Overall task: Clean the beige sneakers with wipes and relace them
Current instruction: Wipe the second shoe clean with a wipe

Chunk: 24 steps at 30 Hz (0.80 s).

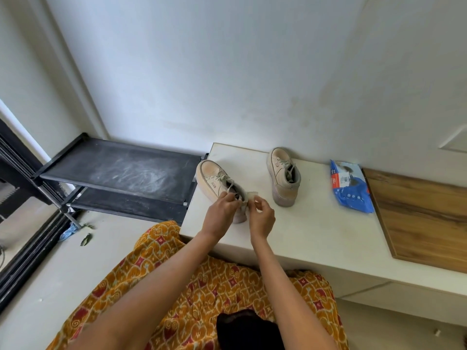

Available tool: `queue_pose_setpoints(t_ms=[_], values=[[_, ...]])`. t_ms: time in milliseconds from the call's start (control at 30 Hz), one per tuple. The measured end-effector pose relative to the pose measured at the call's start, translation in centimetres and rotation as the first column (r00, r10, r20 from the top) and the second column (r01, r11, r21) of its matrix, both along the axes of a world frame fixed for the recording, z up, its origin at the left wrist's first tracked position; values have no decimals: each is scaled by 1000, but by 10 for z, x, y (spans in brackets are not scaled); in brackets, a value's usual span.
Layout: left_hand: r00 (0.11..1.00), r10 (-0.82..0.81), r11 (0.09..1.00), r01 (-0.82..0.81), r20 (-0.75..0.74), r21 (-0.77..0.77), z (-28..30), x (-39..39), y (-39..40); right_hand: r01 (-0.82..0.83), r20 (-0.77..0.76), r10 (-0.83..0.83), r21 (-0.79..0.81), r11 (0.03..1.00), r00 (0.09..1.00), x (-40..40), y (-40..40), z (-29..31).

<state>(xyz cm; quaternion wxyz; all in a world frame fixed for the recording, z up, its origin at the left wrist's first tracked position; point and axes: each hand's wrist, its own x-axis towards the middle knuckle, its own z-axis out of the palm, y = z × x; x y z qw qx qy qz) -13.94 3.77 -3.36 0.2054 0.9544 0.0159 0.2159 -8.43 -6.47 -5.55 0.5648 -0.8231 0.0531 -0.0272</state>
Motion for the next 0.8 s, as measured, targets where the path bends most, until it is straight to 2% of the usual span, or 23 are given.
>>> queue_pose_setpoints(t_ms=[100,267,333,500,667,733,800], values=[[1000,5,1000,-5,-1,-4,-2,0,0,20,-10,-20,69,997,1000,-13,2,-7],[1000,-5,1000,5,-3,0,-2,0,1,56,-73,-72,-205,977,995,-16,-13,-27],[1000,1,1000,-1,-10,-8,-2,1,1,45,-82,-68,-254,966,994,-5,-15,-19],[1000,9,1000,-10,-9,-17,-3,2,2,70,-18,-74,-156,985,997,-16,-4,-11],[1000,-1,1000,1,-9,1,-2,2,3,14,13,-10,-328,945,1000,-17,-17,-26],[1000,3,1000,-3,-3,4,-2,2,2,32,18,-27,-358,933,999,-3,-18,-19],[1000,8,1000,-8,-2,2,-2,2,1,47,92,-16,-349,936,996,5,-10,-10]])
